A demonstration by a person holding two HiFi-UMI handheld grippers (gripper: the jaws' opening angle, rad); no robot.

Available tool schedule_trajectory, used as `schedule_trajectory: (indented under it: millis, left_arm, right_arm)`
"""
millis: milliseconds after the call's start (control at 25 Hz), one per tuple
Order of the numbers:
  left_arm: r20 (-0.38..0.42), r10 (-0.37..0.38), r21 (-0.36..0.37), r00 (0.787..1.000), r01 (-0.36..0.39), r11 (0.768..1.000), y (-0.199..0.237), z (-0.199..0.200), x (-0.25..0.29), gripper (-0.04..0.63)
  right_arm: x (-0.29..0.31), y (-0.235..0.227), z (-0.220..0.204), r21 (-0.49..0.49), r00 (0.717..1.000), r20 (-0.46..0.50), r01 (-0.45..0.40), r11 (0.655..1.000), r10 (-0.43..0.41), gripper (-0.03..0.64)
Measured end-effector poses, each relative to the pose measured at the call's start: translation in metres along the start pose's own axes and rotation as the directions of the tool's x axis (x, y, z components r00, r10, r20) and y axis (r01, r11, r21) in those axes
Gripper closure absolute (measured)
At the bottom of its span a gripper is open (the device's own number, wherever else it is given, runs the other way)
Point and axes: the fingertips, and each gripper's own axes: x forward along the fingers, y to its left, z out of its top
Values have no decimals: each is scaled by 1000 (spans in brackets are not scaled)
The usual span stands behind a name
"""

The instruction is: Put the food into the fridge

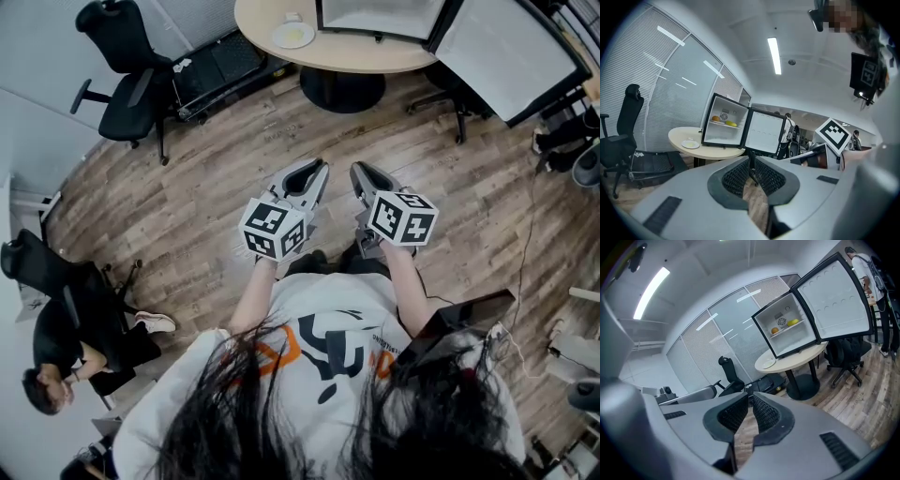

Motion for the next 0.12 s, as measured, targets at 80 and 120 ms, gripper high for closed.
schedule_trajectory:
  millis: [80, 120]
  left_arm:
    - [0, 1, -1, 1000, -1, 1000, 1, 0, -2, 546]
    - [0, 2, -2, 1000, -2, 1000, 2, 0, -3, 546]
  right_arm:
    - [0, 1, -1, -2, 1000, -2, 3, 1000, -3, 572]
    - [0, 2, -1, -4, 1000, -3, 4, 1000, -4, 572]
